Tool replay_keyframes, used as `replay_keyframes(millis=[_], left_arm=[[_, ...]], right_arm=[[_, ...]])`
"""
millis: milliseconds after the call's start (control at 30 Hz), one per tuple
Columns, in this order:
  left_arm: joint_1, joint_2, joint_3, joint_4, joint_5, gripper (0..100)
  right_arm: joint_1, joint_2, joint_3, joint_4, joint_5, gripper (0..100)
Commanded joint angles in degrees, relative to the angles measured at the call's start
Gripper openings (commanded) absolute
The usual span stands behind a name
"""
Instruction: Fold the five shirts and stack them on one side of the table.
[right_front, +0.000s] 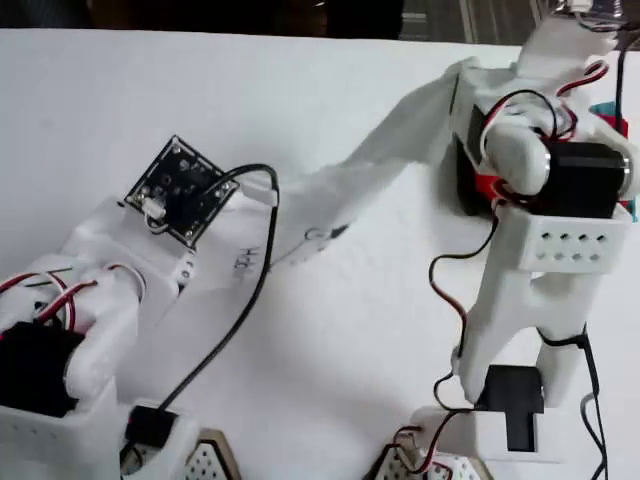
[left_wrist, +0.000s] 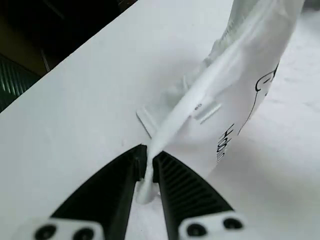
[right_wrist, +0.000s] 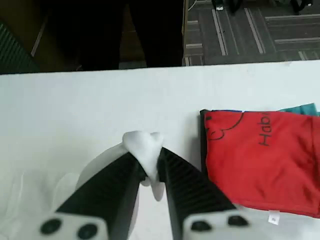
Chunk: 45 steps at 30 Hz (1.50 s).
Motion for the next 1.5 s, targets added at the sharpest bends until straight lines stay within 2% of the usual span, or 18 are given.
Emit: replay_keyframes(millis=[0,67,267,467,567,700,733,800,933,1067,1167,1467], left_arm=[[-0.6,-0.4,5.1,-4.5,-0.4,3],[-0.6,-0.6,10.2,-7.0,-0.4,3],[-4.2,-0.8,23.0,-14.8,-0.4,3],[-13.6,-0.8,29.4,-20.3,-1.2,3],[-16.1,-0.8,30.5,-21.0,-5.3,3],[-17.4,-0.5,32.6,-21.1,-7.4,3],[-17.3,-0.5,33.4,-21.1,-7.4,3],[-17.1,-0.5,35.2,-21.1,-7.4,3],[-17.4,-0.6,40.0,-22.5,-7.5,3],[-17.5,-0.8,44.2,-22.6,-9.4,3],[-17.5,-0.8,45.3,-22.3,-9.7,3],[-20.8,-0.8,45.1,-24.0,-9.7,3]], right_arm=[[-3.3,1.4,4.3,1.1,-0.1,2.5],[-4.9,4.4,10.1,1.1,-0.1,3.9],[-7.6,11.2,20.7,1.1,-0.1,21.3],[-6.4,8.8,20.8,1.5,1.8,17.3],[-5.5,8.7,21.2,0.6,13.3,17.2],[-6.1,12.9,22.1,-1.2,33.9,17.3],[-6.3,14.5,22.1,-2.9,35.8,17.3],[-6.5,18.6,22.1,-7.5,34.4,17.3],[-9.0,28.4,22.0,-15.6,24.6,17.3],[-12.4,35.7,22.0,-16.2,23.9,17.3],[-12.4,39.0,22.1,-13.9,24.6,17.3],[-11.8,37.1,22.0,5.7,42.5,17.1]])
